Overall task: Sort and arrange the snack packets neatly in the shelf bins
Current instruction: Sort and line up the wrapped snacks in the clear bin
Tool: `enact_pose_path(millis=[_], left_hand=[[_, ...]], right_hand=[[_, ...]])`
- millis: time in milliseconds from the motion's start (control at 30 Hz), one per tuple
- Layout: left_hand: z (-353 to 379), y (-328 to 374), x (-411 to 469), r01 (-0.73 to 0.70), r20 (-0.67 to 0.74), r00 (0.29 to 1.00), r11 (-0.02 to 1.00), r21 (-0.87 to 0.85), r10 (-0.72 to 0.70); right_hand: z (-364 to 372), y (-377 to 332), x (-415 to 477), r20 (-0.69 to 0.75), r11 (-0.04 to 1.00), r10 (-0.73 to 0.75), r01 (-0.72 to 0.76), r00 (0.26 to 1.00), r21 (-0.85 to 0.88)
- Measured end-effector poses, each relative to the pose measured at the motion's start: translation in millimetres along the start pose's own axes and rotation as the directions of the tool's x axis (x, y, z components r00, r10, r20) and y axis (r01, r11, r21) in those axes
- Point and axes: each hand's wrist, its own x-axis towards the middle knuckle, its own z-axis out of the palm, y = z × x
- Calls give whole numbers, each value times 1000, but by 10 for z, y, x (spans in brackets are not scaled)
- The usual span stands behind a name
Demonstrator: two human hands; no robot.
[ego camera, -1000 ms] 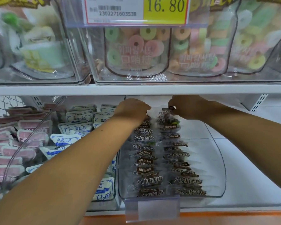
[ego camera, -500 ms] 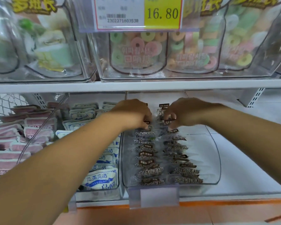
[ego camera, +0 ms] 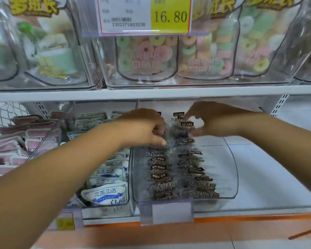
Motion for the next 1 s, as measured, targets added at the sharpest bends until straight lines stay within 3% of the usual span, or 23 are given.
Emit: enact_pose_path(millis=[67, 167, 233, 367, 500, 633, 733, 900, 1000], left_hand=[[-5, 147, -311, -70, 127, 990, 997, 16, 67], [101, 284, -508, -137, 259, 962, 972, 193, 84], [140, 309, -509, -126, 249, 966, 969, 212, 72], [169, 291, -525, -124, 196, 977, 973, 197, 84], [294, 286, -498, -116, 47, 993, 950, 290, 107], [351, 242, -305, -50, -2, 998, 920, 388, 55], [284, 220, -113, 29, -41, 999, 916, 399, -13], [256, 163, -74, 46, 14, 998, 953, 299, -53], [252, 131, -163, 38, 22, 999, 977, 211, -43]], right_hand=[[-1, -150, -353, 165, 998, -55, 54, 985, 14], [159, -248, -572, 343, 980, -52, 114, 938, -164], [217, -260, -573, 366, 964, -51, 142, 929, -227], [162, -244, -588, 415, 983, -50, 117, 908, -138], [231, -226, -525, 297, 954, -54, 137, 953, -266], [311, -225, -262, 199, 872, -41, 132, 979, -471], [316, -212, -98, 149, 891, -9, 76, 989, -448], [297, -146, -94, 137, 919, 7, 48, 991, -392], [215, -77, -224, 94, 975, -24, 43, 995, -216]])
